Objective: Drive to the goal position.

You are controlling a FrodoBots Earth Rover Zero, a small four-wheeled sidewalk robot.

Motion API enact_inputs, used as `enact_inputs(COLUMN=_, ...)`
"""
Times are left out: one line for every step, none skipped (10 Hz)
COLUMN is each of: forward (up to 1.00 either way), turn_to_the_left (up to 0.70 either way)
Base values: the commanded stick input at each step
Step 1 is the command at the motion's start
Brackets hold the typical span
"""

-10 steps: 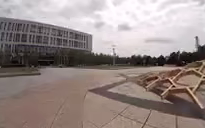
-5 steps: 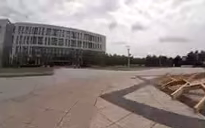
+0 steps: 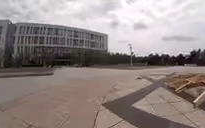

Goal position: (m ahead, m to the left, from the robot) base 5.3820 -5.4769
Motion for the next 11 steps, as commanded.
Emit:
enact_inputs(forward=1.0, turn_to_the_left=0.02)
enact_inputs(forward=1.0, turn_to_the_left=0.02)
enact_inputs(forward=1.0, turn_to_the_left=0.02)
enact_inputs(forward=1.0, turn_to_the_left=0.02)
enact_inputs(forward=1.0, turn_to_the_left=0.02)
enact_inputs(forward=1.0, turn_to_the_left=0.02)
enact_inputs(forward=1.0, turn_to_the_left=0.02)
enact_inputs(forward=1.0, turn_to_the_left=0.01)
enact_inputs(forward=1.0, turn_to_the_left=0.01)
enact_inputs(forward=1.0, turn_to_the_left=0.0)
enact_inputs(forward=1.0, turn_to_the_left=0.14)
